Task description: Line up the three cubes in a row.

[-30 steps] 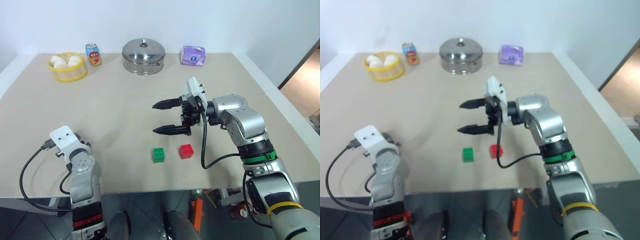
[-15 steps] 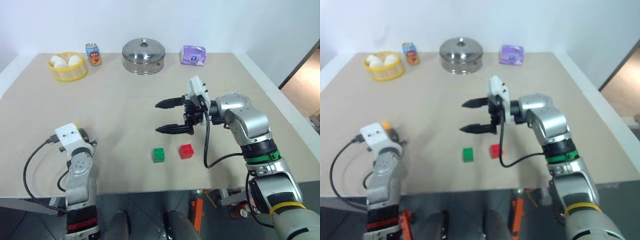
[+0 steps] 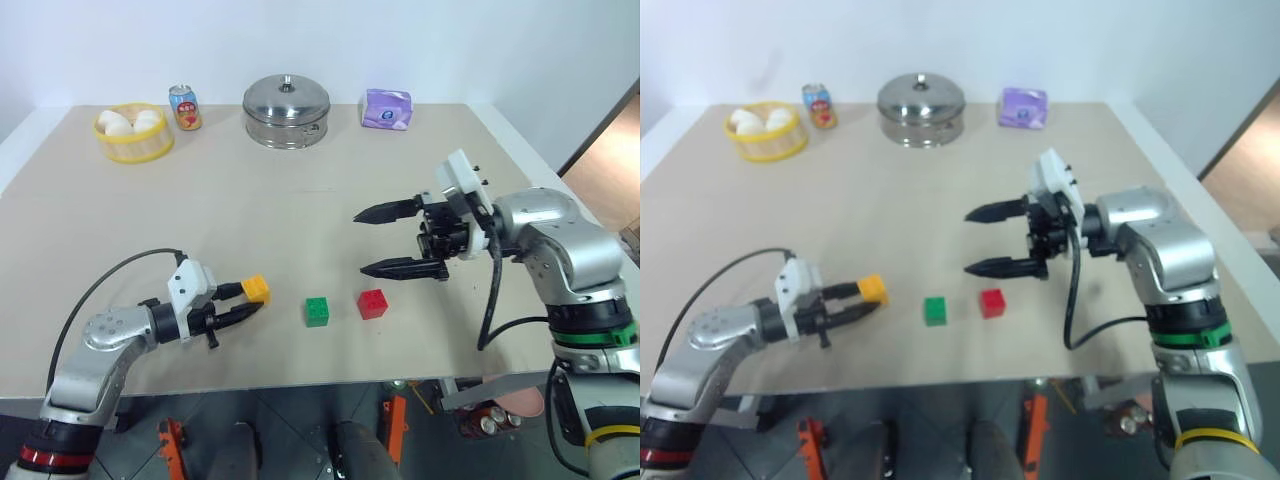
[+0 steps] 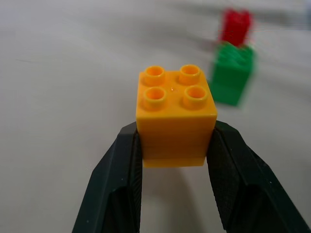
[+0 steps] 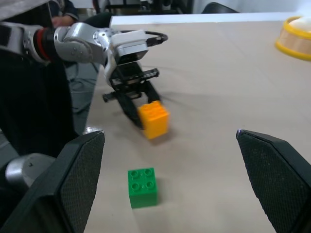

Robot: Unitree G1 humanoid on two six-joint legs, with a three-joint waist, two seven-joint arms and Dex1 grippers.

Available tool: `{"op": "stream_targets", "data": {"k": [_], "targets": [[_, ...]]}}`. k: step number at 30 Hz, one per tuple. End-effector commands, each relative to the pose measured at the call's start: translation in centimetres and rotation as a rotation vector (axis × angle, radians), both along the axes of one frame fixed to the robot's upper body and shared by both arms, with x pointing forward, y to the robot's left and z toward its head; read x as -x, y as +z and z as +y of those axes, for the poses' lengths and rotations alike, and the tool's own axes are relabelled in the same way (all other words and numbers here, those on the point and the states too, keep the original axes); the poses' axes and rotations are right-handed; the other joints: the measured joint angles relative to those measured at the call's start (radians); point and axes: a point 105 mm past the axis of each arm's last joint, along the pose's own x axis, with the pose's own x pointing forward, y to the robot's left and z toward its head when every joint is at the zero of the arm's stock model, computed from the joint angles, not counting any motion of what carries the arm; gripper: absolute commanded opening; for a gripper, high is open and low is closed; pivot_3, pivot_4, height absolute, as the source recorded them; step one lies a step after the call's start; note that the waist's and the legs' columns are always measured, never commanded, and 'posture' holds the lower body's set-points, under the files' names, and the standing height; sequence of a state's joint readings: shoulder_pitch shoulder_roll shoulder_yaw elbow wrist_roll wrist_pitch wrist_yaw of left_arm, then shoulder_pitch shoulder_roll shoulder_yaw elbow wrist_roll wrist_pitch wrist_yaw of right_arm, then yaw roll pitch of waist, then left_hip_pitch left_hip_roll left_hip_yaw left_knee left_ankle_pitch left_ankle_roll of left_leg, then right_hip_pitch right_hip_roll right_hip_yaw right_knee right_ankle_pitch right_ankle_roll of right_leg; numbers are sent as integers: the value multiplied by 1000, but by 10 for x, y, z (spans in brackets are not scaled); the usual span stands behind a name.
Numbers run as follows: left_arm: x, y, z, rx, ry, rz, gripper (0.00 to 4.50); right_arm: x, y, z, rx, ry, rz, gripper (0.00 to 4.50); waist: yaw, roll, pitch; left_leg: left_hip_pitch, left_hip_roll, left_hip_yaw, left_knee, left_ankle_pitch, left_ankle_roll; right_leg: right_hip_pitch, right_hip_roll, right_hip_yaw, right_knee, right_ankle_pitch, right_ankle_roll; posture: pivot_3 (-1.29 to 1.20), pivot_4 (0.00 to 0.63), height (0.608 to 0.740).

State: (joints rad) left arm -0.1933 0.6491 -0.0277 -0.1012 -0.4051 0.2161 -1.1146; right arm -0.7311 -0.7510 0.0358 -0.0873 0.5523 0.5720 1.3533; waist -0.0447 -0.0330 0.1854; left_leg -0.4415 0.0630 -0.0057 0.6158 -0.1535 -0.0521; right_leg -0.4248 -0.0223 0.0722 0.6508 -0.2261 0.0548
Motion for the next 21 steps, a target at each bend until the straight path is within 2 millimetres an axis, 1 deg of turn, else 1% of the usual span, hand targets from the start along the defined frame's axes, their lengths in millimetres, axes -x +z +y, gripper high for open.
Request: {"op": "stream_targets", "data": {"k": [1, 5, 9, 14, 16, 21], "targets": [[-3, 3, -5, -30, -126, -5, 1289, 10, 13, -5, -14, -28, -63, 4500, 1, 0, 0, 0, 0, 0, 0, 0, 0, 0, 0, 0, 0, 0, 0, 0, 150, 739], [-11, -1, -6, -61, -186, 6, 1289, 19, 14, -8, -18, -46, -60, 4500, 1, 0, 0, 0, 0, 0, 0, 0, 0, 0, 0, 0, 0, 0, 1, 0, 150, 739], [-11, -7, -10, -102, -257, 30, 1289, 25, 17, -11, -37, -68, -55, 4500, -1, 0, 0, 0, 0, 0, 0, -1, 1, 0, 0, 0, 0, -1, 1, 0, 150, 739], [-11, -12, -10, -134, -292, 39, 1289, 26, 15, -12, -35, -89, -51, 4500, -1, 0, 0, 0, 0, 0, 0, -1, 1, 0, 1, 0, 0, -1, 1, 0, 150, 739], [-11, -12, -10, -134, -295, 37, 1289, 25, 15, -13, -35, -95, -51, 4500, -1, 0, 0, 0, 0, 0, 0, -1, 1, 0, 1, 1, 0, -1, 1, 0, 150, 739], [-14, -5, -3, -107, -268, 11, 1289, 25, 15, -12, -39, -101, -54, 4500, -1, 0, 0, 0, 1, 0, 0, -1, 1, 0, 1, 1, 1, -1, 1, 0, 150, 739]]}}
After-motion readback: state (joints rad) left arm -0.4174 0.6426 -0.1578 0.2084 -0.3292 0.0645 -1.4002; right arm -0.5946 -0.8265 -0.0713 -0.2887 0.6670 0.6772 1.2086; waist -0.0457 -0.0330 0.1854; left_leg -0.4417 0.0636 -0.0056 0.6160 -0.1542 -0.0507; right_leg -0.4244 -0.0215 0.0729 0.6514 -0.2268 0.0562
